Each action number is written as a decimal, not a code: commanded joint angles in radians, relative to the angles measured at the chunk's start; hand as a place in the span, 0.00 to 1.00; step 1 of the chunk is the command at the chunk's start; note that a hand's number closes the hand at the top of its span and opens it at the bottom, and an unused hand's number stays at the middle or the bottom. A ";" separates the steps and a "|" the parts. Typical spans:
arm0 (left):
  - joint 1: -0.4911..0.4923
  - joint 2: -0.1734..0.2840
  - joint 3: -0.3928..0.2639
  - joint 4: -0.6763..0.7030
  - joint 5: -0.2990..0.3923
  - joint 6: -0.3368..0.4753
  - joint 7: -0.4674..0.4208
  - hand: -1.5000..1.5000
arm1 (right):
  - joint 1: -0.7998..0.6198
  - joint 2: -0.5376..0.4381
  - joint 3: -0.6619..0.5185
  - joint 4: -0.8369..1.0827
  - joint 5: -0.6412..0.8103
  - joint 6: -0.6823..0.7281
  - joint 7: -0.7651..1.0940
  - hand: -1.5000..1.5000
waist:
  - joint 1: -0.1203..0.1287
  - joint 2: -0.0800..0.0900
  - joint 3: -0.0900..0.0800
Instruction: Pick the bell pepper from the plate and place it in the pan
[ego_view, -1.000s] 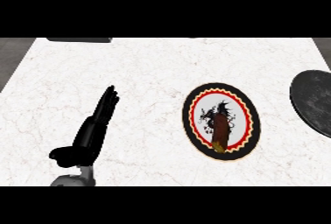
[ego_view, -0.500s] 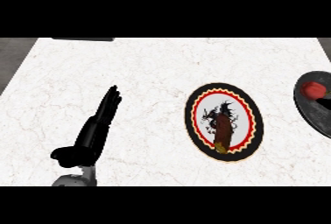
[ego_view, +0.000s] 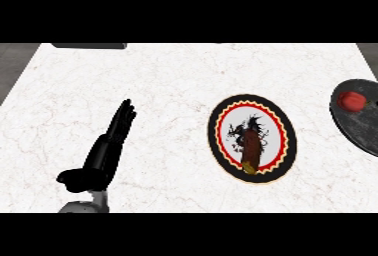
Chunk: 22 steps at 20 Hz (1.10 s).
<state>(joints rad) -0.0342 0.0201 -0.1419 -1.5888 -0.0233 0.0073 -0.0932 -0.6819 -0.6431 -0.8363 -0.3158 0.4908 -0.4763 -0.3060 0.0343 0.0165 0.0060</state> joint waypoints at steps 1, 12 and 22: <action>0.023 0.007 0.002 0.009 -0.006 -0.003 -0.021 0.50 | 0.003 -0.004 -0.071 0.013 -0.104 0.078 -0.093 0.00 | -0.008 -0.006 -0.002; 0.003 0.002 0.024 0.012 -0.010 0.015 0.014 0.50 | 0.215 0.016 -0.061 -0.113 -0.268 0.491 -0.210 0.00 | -0.042 -0.020 -0.007; 0.032 0.019 0.048 0.007 0.009 -0.010 -0.016 0.50 | 0.516 0.188 0.013 -0.569 -0.389 0.524 -0.109 0.00 | -0.045 -0.021 -0.008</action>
<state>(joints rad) -0.0179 0.0228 -0.1170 -1.5929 -0.0311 0.0177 -0.0847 -0.2725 -0.5249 -0.8473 -0.6893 0.1489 0.0401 -0.4888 -0.0089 -0.0037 -0.0011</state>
